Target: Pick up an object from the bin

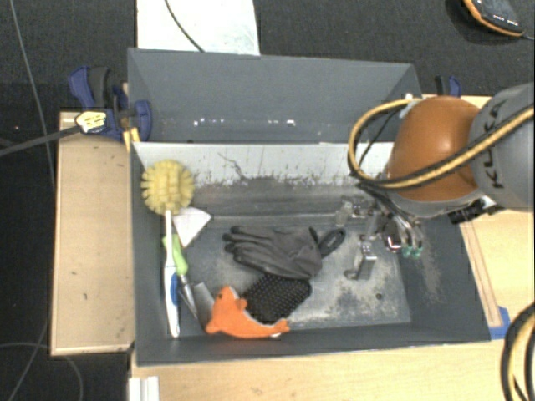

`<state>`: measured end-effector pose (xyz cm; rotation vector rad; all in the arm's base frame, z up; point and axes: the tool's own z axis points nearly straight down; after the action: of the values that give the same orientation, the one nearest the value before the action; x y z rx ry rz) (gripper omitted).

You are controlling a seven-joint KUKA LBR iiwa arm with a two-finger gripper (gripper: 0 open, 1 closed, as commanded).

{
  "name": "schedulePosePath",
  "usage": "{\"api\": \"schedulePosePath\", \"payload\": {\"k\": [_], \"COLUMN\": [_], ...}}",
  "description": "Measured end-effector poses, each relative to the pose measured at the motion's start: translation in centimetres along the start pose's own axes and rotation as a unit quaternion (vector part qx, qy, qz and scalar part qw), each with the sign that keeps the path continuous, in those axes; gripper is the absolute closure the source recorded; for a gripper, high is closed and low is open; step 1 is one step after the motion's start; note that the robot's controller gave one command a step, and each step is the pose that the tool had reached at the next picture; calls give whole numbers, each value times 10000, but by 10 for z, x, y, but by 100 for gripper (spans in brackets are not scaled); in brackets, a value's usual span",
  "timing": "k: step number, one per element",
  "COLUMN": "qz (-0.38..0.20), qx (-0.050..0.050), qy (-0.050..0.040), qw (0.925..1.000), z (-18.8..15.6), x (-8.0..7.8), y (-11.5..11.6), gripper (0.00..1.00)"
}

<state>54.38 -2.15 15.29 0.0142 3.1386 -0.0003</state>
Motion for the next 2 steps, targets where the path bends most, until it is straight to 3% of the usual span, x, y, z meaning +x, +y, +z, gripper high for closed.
{"api": "schedulePosePath", "payload": {"k": [1,2], "qz": [-726,-59], "qx": [-2,-6], "qy": [-26,-24], "qw": [9974,10000], "z": [10,-1], "x": [-11,-24], "y": [66,8], "gripper": [0,0]}}
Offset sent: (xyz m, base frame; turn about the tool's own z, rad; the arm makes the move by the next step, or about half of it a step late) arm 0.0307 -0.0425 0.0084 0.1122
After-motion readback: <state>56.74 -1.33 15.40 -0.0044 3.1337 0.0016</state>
